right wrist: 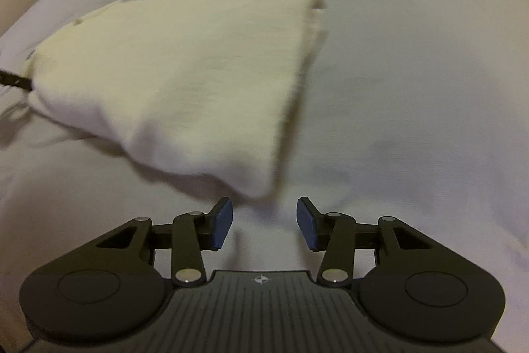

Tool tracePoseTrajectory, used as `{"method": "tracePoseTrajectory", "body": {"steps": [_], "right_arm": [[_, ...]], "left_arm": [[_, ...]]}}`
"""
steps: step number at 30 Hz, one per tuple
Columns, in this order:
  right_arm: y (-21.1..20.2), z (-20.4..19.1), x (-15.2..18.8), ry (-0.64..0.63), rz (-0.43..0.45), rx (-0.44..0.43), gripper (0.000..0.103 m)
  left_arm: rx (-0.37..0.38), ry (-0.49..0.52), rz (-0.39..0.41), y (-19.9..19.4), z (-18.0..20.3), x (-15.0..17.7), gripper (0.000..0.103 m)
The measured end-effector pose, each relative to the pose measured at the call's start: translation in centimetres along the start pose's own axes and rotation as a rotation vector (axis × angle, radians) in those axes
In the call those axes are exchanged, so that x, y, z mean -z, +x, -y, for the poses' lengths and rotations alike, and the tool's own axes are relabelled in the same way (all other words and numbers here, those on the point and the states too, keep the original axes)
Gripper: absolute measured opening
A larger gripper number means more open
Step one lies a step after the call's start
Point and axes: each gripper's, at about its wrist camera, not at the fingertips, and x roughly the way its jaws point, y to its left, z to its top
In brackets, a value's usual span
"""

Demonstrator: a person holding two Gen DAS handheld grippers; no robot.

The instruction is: Fold clothes

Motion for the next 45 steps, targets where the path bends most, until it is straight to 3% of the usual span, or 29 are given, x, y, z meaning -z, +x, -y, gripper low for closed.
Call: {"method": "tracePoseTrajectory", "body": {"steps": [1,3,5,9,11,15,18,22,26,32,36,38,39,40,41,42,45], "right_arm": [[0.5,-0.4,-0.2,-0.025,0.013,0.005,0.039],[0.3,-0.4,-0.8,-0.052,0.041,0.002,0.007],[-0.1,-0.2,-1.4,-0.075,0.069,-0.003,0.006],[-0.4,3.6,-0.8,-0.019,0.006,0.019,0.003],[0.8,4.0,-0.8,-0.009,-0.039,0.008,0.003],[2.3,3.9,-1.0,0.027,-0.097,0.024,0.006],[0.7,3.5,-1.3,0.051,-0.107,0.073,0.048],[-3.0,4.4,-2.4,0.162,-0.022,0.058,0.047],[-3.9,5.5,-5.2,0.267,0.120,0.013,0.048],[-0.1,7.8,-10.9,0.286,0.212,0.052,0.048],[1.3,9.0,-12.6,0.277,0.225,0.077,0.050],[1.8,8.6,-13.7,0.284,0.219,0.072,0.050],[2.2,8.7,-13.9,0.293,0.210,0.055,0.050],[2.7,8.8,-13.9,0.302,0.199,0.036,0.044],[3.4,9.0,-14.0,0.307,0.178,0.010,0.032],[3.7,9.2,-14.3,0.316,0.169,-0.014,0.007],[2.8,9.7,-14.3,0.334,0.193,-0.075,0.007]], "left_arm": [[-0.006,0.007,0.001,0.0,0.0,0.1,0.011],[-0.019,0.029,0.015,-0.2,0.3,0.2,0.011],[-0.020,0.047,0.029,-0.5,0.2,0.2,0.011],[-0.002,0.049,0.001,0.3,-0.8,0.8,0.012],[-0.030,0.095,-0.013,1.1,-0.2,1.2,0.013],[-0.031,0.093,-0.035,1.1,-0.5,1.0,0.017],[-0.035,0.069,-0.041,-1.1,-1.2,1.4,0.030],[-0.009,-0.056,0.000,-5.0,-3.1,1.1,0.026],[0.028,-0.130,0.099,-5.7,-3.4,-2.1,0.028],[-0.058,-0.093,0.101,0.5,-1.2,-9.1,0.031],[-0.108,-0.025,0.065,3.9,0.2,-11.5,0.032],[-0.106,0.012,0.061,4.9,0.7,-12.0,0.029],[-0.106,0.034,0.057,5.4,1.0,-12.1,0.016],[-0.108,0.053,0.056,5.7,1.1,-12.3,0.009],[-0.104,0.068,0.058,5.9,1.1,-12.3,0.008],[-0.087,0.068,0.071,5.7,0.8,-12.2,0.007],[0.028,-0.012,0.166,3.1,-1.8,-11.5,0.006]]}}
